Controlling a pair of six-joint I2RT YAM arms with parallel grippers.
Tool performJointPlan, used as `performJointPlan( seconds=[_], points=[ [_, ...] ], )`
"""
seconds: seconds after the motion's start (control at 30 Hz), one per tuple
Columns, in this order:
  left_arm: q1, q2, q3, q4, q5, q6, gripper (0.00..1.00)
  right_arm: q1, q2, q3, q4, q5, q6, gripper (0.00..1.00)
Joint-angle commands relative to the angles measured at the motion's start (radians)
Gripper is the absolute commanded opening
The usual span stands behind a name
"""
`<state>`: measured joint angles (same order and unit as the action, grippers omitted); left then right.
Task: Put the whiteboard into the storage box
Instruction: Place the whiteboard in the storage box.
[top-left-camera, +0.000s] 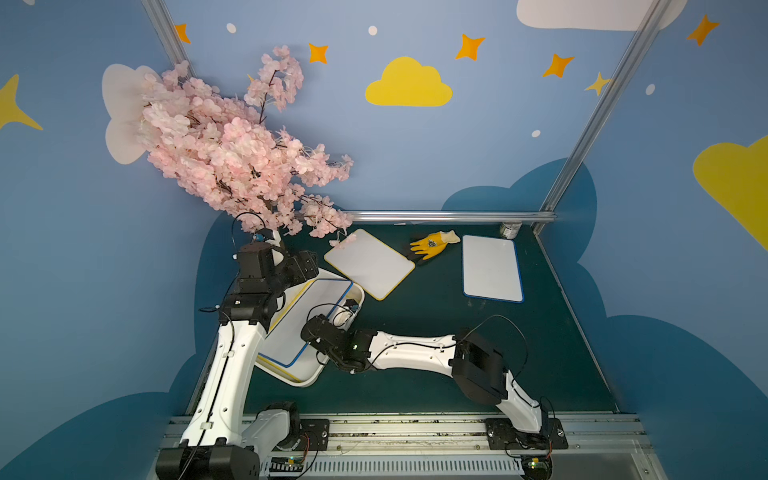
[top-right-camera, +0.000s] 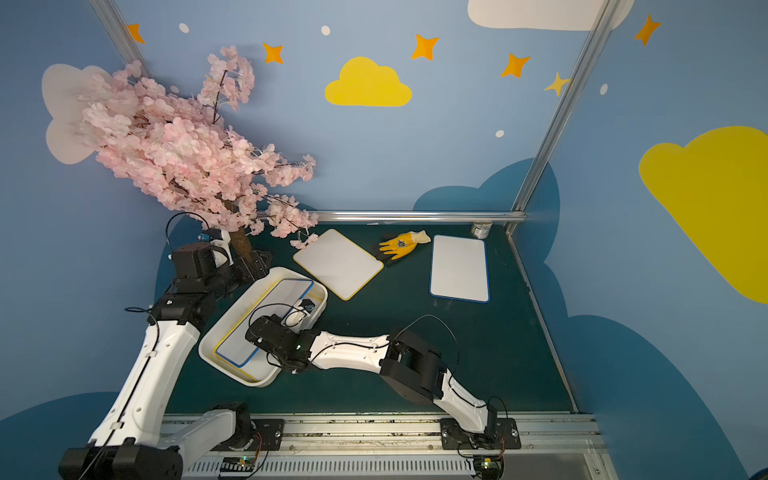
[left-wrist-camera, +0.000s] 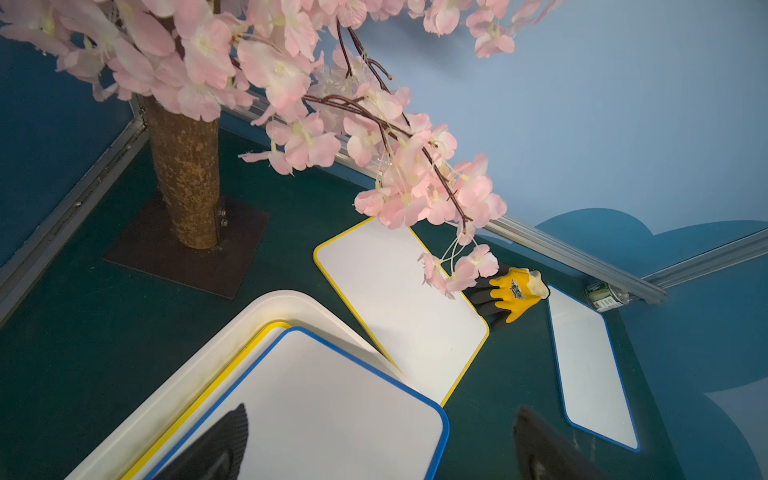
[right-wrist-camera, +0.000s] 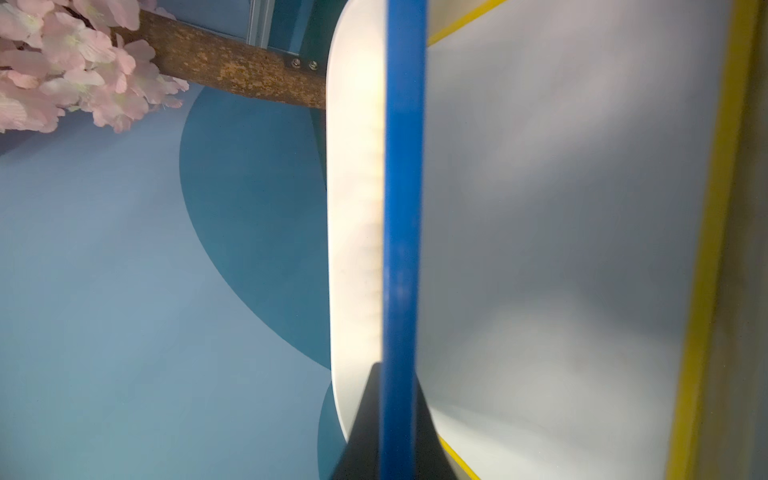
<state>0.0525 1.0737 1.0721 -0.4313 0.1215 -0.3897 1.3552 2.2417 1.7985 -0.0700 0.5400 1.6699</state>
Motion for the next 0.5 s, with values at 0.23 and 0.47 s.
performJointPlan(
  seconds=[0.23, 0.47],
  points=[
    [0.001, 0.046, 0.034, -0.053, 0.02, 0.035, 1.0, -0.011, 0.053, 0.116, -0.025, -0.009, 0.012, 0.11],
    [0.001, 0.138, 0.1, -0.16, 0.049, 0.059, 0.99, -0.025, 0.044, 0.114, -0.06, -0.064, 0.014, 0.39]
  ],
)
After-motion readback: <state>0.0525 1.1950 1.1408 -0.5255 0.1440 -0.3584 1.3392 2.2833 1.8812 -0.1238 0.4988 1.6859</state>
